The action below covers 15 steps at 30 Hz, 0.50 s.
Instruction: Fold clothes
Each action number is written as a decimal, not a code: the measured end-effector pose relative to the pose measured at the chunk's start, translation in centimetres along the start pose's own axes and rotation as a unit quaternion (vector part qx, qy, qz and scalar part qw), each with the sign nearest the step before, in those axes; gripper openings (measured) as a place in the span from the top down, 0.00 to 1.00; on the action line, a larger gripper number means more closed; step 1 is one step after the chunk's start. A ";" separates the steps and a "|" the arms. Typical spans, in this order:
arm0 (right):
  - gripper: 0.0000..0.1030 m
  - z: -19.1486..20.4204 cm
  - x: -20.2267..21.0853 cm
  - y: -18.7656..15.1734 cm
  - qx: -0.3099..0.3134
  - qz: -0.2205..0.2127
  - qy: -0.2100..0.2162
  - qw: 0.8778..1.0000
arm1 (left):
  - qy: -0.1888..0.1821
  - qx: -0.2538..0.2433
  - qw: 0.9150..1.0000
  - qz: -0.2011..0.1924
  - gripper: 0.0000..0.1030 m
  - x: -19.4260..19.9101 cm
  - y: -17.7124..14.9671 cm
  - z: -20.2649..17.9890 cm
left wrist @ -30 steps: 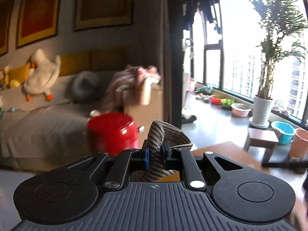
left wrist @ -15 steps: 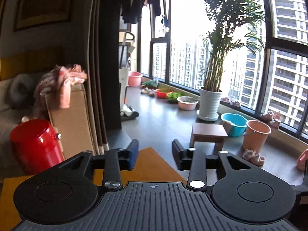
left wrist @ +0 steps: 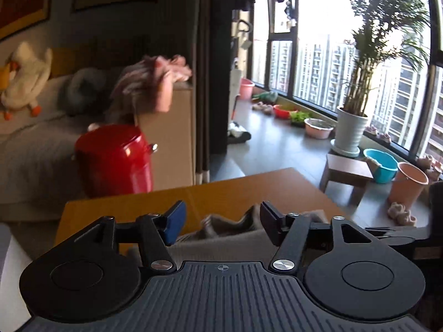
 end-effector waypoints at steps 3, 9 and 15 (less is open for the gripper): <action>0.93 1.2 1.9 2.5 0.004 -0.036 0.004 0.999 | -0.002 0.012 1.000 0.000 0.32 0.5 -0.8 1.2; 0.94 0.2 5.2 5.9 0.006 -0.081 -0.013 0.997 | -0.007 0.034 0.999 -0.004 0.26 0.4 -1.8 2.1; 0.90 -4.4 1.9 0.7 0.005 0.003 -0.071 0.997 | -0.024 0.056 0.998 0.017 0.22 -0.9 -4.6 1.9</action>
Point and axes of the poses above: each gripper's, at about its wrist camera, not at the fingertips, and x roughly against the way its jaws point, z to its left, y to its top, the point moved 10 cm from there along -x, roughly the way its jaws point, and after that the axes turned 12 degrees about -x, right-handed, at the moved point
